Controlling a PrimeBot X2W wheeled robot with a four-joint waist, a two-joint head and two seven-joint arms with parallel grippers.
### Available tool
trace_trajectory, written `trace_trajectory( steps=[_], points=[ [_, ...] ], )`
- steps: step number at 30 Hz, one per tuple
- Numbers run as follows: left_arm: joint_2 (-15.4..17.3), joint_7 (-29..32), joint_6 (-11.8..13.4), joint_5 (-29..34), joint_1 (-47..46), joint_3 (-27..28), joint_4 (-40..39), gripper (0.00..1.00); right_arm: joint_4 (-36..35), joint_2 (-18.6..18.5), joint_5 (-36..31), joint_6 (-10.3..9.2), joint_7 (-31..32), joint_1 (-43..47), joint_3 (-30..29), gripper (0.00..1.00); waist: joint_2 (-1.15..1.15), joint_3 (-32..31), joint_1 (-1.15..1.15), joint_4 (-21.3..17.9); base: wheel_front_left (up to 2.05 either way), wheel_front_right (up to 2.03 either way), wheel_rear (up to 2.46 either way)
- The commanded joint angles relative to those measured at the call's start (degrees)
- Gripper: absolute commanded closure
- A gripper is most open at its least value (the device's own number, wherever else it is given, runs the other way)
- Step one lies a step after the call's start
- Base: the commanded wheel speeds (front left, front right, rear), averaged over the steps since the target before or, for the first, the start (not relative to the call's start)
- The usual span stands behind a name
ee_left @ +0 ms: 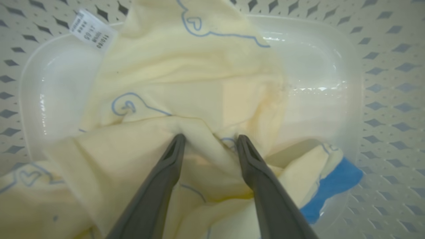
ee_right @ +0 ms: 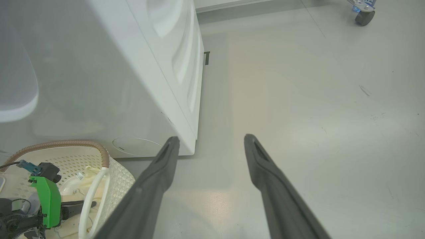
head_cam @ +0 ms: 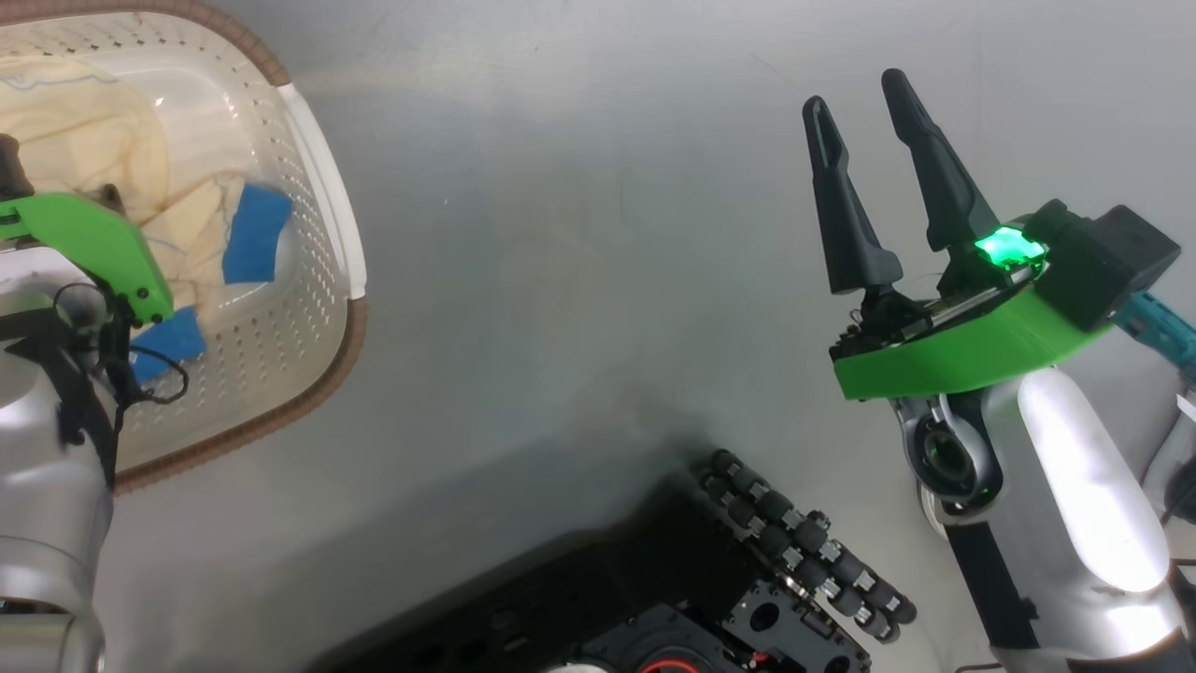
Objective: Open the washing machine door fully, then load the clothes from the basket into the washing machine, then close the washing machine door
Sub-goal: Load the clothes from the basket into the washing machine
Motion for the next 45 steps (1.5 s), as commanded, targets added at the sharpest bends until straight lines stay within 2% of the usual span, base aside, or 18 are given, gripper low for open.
trace_trajectory(
  steps=[1, 4, 5, 8, 11, 12, 13, 14, 25, 36, 45],
  points=[
    [1.17, -0.59, 0.39, 0.34, 1.34, 0.41, -0.14, 0.16, -1.55, -0.14, -0.28, 0.02, -0.37, 3.04, 0.19, 0.00, 0.00, 0.08, 0.00, 0.07, 0.00, 0.00, 0.00],
    [1.07, -0.82, 0.58, 0.52, 1.20, -0.13, -0.05, 0.39, -1.56, -0.14, -0.35, 0.02, -0.37, 3.20, 0.14, 0.00, 0.00, 0.18, 0.00, 0.14, 0.00, 0.00, 0.00],
    [1.02, -0.95, 0.62, 0.49, 1.17, -0.35, 0.00, 0.53, -1.59, -0.14, -0.34, 0.02, -0.37, 3.26, 0.12, 0.00, 0.00, 0.21, 0.00, 0.15, 0.00, 0.00, 0.00],
    [0.99, -1.32, 0.62, 0.40, 1.18, -0.62, 0.07, 0.62, -1.55, -0.14, -0.33, 0.02, -0.37, 3.26, 0.10, 0.00, 0.00, 0.22, 0.00, 0.12, 0.00, 0.00, 0.00],
    [1.05, -1.67, 0.53, 0.23, 1.28, -0.82, 0.14, 0.78, -1.45, -0.14, -0.27, 0.02, -0.37, 3.16, 0.13, 0.00, 0.00, 0.15, 0.00, 0.06, 0.00, 0.00, 0.00],
    [1.08, -1.79, 0.51, 0.18, 1.29, -0.89, 0.15, 0.78, -1.42, -0.14, -0.24, 0.02, -0.37, 3.11, 0.13, 0.00, 0.00, 0.12, 0.00, 0.04, 0.00, 0.00, 0.00],
    [1.09, -1.94, 0.53, 0.13, 1.30, -0.96, 0.17, 0.93, -1.39, -0.14, -0.20, 0.02, -0.37, 3.05, 0.14, 0.00, 0.00, 0.08, 0.00, 0.03, 0.00, 0.00, 0.00],
    [1.10, -2.09, 0.54, 0.05, 1.31, -0.99, 0.19, 1.00, -1.35, -0.14, -0.17, 0.02, -0.37, 2.99, 0.18, 0.00, 0.00, 0.03, 0.00, 0.02, 0.00, 0.00, 0.00],
    [1.58, -3.79, -0.20, -1.31, 1.80, -0.88, 0.29, 1.00, -1.12, -0.14, 0.27, 0.02, -0.37, 2.16, 0.56, 0.00, 0.00, -0.40, 0.00, -0.08, 0.00, 0.00, 0.00],
    [1.91, -8.86, -0.92, -3.07, 3.65, -0.34, 0.23, 1.00, -0.96, -0.14, 1.28, 0.02, -0.37, -0.19, 1.48, 0.00, 0.00, -1.66, 0.00, -0.21, 0.00, 0.00, 0.00],
    [-0.57, -13.71, -1.99, -4.22, 7.78, -0.59, -0.37, 1.00, -0.50, -0.14, 0.06, 0.02, -0.37, 0.22, -0.34, 0.00, 0.00, -6.00, 0.00, 3.14, 0.00, 0.00, 0.00]
  ],
)
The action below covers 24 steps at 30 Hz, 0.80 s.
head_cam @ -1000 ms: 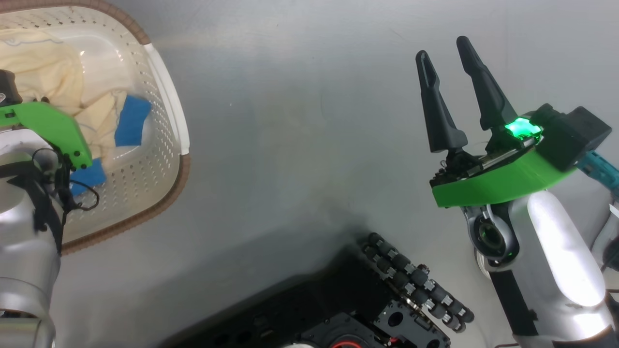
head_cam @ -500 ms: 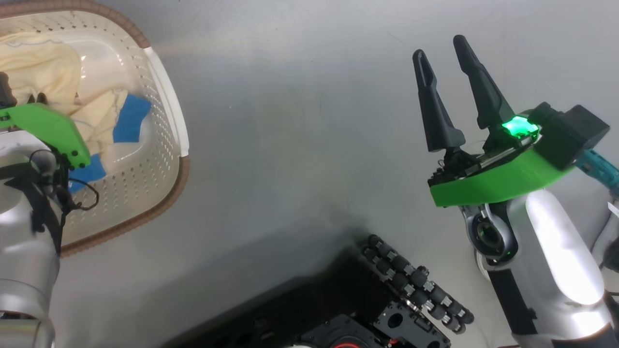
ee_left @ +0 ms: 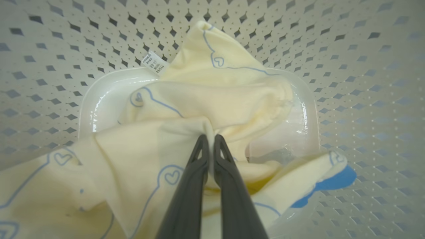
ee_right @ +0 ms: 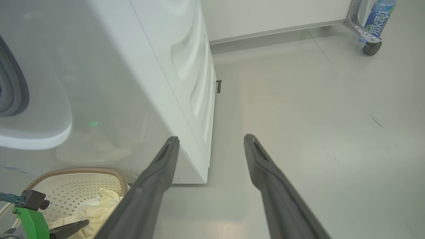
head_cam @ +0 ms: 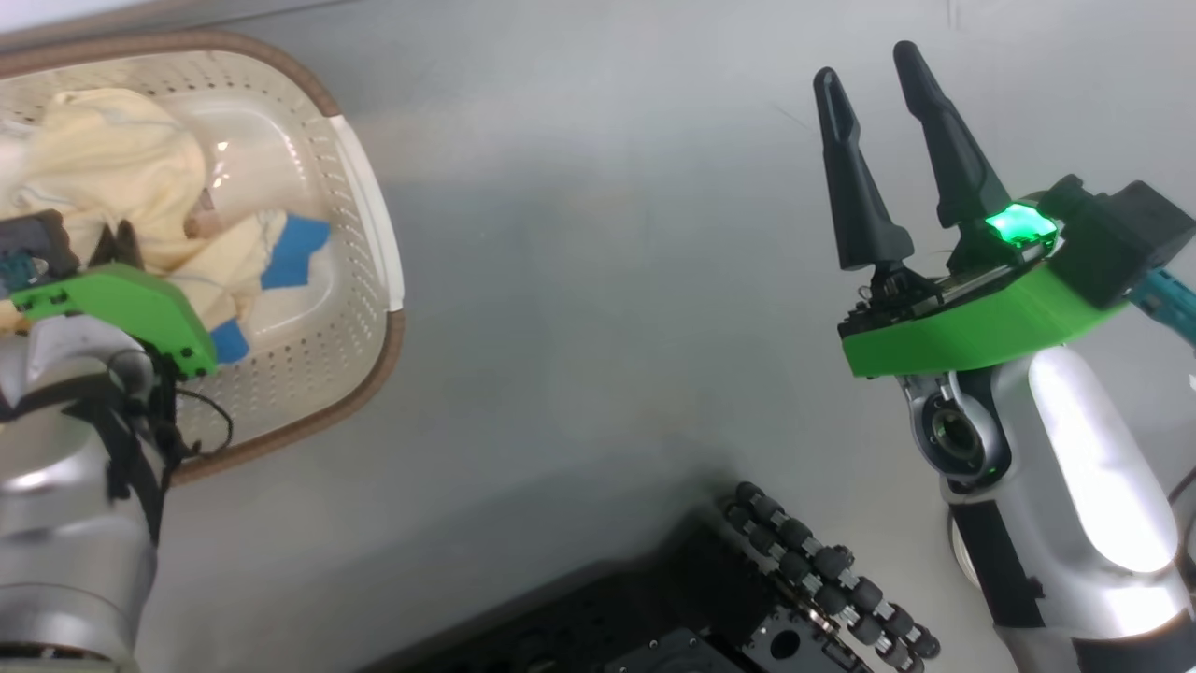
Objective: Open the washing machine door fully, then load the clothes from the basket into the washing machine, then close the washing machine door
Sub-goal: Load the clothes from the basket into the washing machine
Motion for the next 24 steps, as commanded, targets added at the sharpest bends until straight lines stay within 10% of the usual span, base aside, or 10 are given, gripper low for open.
trace_trajectory(
  steps=[1, 24],
  points=[
    [0.78, -1.12, -0.16, -0.84, 3.43, 0.96, -0.99, 1.00, -1.23, -0.15, -0.57, 0.02, -0.37, 2.50, -0.14, 0.00, 0.00, -1.88, 0.00, 1.49, 0.00, 0.00, 0.00],
    [-3.79, -2.95, -0.32, -3.34, 22.10, 4.06, -16.82, 1.00, 0.33, -0.15, -4.55, 0.02, -0.37, 8.71, -4.03, 0.00, 0.00, -18.70, 0.00, 7.78, 0.00, 0.00, 0.00]
  ],
)
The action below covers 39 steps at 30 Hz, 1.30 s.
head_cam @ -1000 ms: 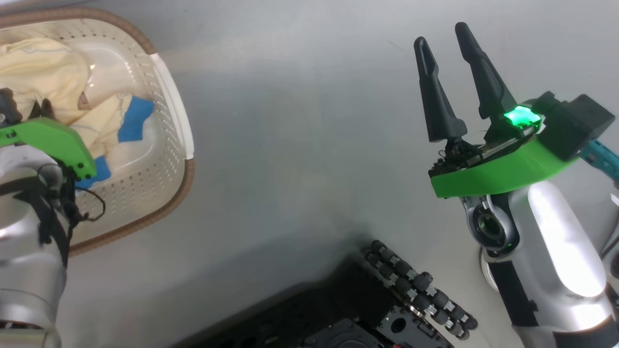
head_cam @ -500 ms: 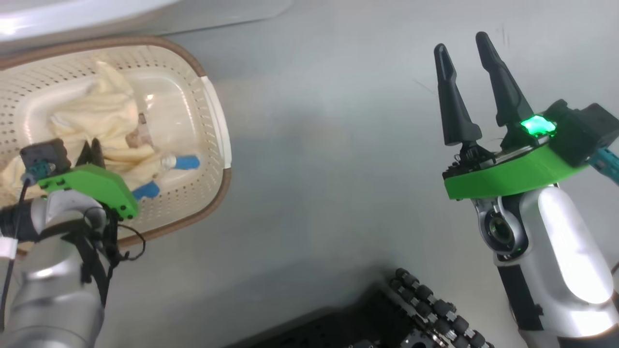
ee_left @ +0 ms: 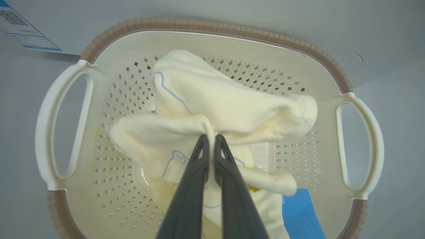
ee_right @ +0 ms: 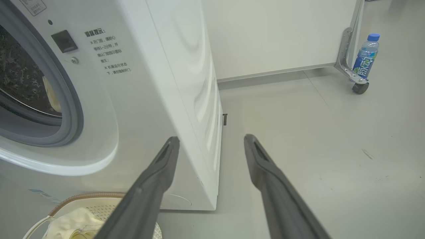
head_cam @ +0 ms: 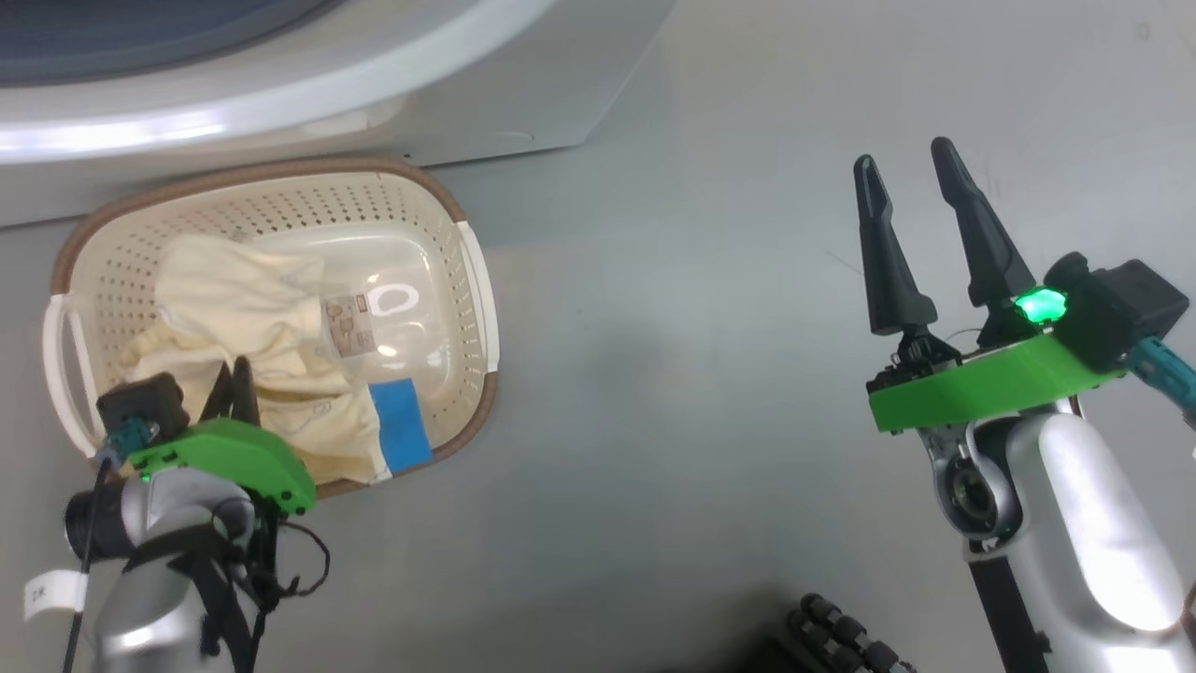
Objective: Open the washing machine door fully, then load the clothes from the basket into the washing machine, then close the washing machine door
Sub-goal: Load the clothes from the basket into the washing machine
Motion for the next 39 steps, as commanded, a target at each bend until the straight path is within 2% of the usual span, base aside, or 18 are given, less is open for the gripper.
trace_trajectory(
  steps=[1, 16, 25, 39],
  points=[
    [0.93, -0.81, 0.27, -0.62, 2.57, 1.67, -1.64, 1.00, -1.31, -0.14, -0.55, 0.02, -0.37, 1.83, 0.51, 0.00, 0.00, -2.39, 0.00, 0.85, 0.00, 0.00, 0.00],
    [-1.76, -0.82, 1.26, -0.52, 17.37, 3.84, -14.40, 1.00, -0.25, -0.15, -2.66, 0.02, -0.37, 7.63, -0.71, 0.00, 0.00, -14.01, 0.00, 3.10, 0.00, 0.00, 0.00],
    [-2.47, -0.82, 1.84, -0.33, 22.69, 4.58, -19.02, 1.00, 0.27, -0.51, -2.79, 0.02, -0.37, 10.23, -0.52, 0.00, 0.00, -19.11, 0.00, 3.65, 0.00, 0.00, 0.00],
    [-3.63, -0.82, 2.30, 0.31, 30.23, 5.54, -30.37, 1.00, 0.55, -1.47, -3.32, 0.02, -0.37, 14.27, -0.91, 0.00, 0.00, -26.68, 0.00, 5.41, 0.00, 0.00, 0.00]
  ],
)
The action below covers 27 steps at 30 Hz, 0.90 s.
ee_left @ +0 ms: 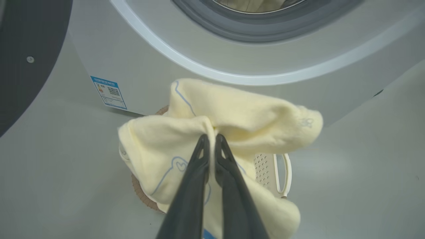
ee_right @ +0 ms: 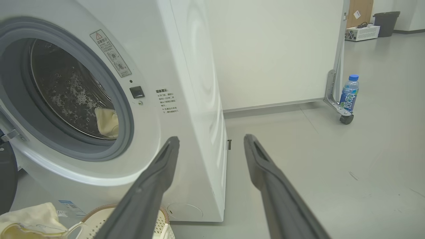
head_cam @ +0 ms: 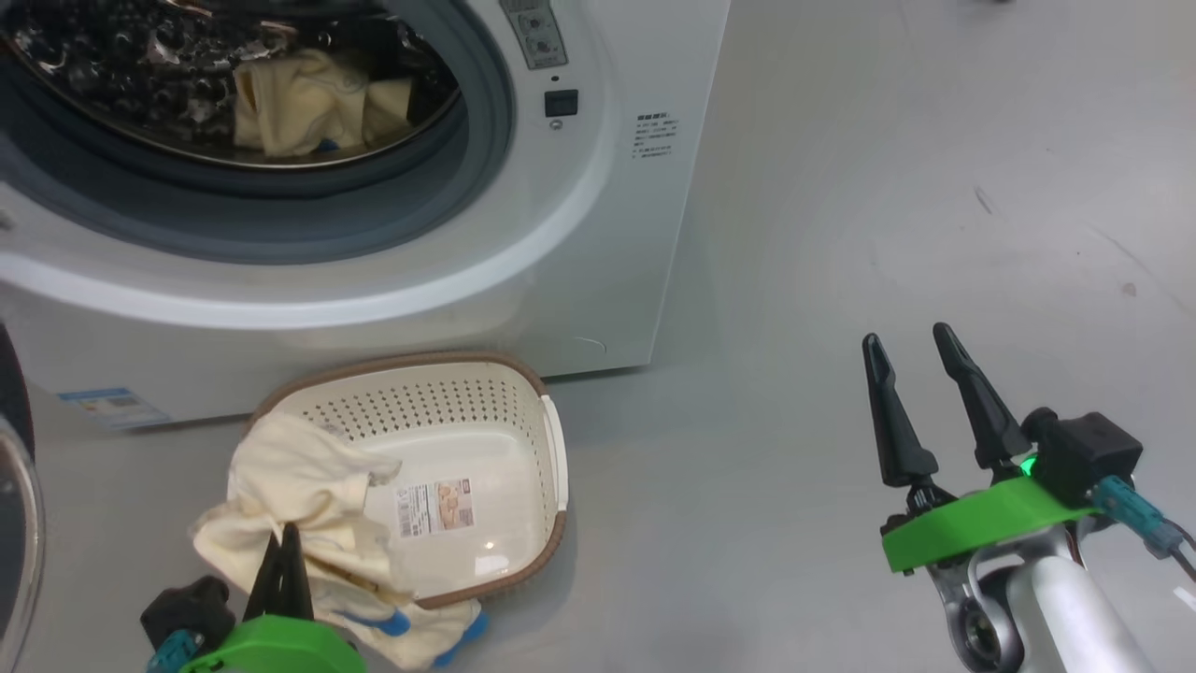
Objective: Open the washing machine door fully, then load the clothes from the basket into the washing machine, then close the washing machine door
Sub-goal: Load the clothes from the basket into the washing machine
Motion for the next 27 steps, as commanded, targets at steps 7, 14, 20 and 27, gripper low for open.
trace_trajectory(
  steps=[7, 14, 20, 27],
  points=[
    [0.22, -0.83, 0.98, 1.06, 3.39, 2.05, -5.74, 1.00, -1.60, -1.22, -0.50, 0.02, -0.37, 0.95, 0.90, 0.00, 0.00, -3.53, 0.01, 0.96, 0.00, 0.00, 0.00],
    [0.08, -0.83, 1.76, 1.66, 6.94, 2.02, -10.41, 1.00, -1.88, -1.47, -0.92, 0.02, -0.37, 2.40, 0.33, 0.00, 0.00, -5.53, 0.01, 1.74, 0.00, 0.00, 0.00],
    [0.37, -0.83, 1.75, 2.56, 8.48, 2.03, -13.46, 1.00, -1.84, -1.60, -1.03, 0.02, -0.37, 2.93, 0.44, 0.00, 0.00, -6.50, 0.01, 1.92, 0.00, 0.00, 0.00],
    [0.78, -0.62, 2.71, 3.48, 10.31, 1.54, -17.10, 1.00, -1.76, -1.53, -0.96, 0.02, -0.37, 3.40, 0.58, 0.00, 0.00, -7.91, 0.01, 1.69, 0.00, 0.00, 0.00]
  ],
)
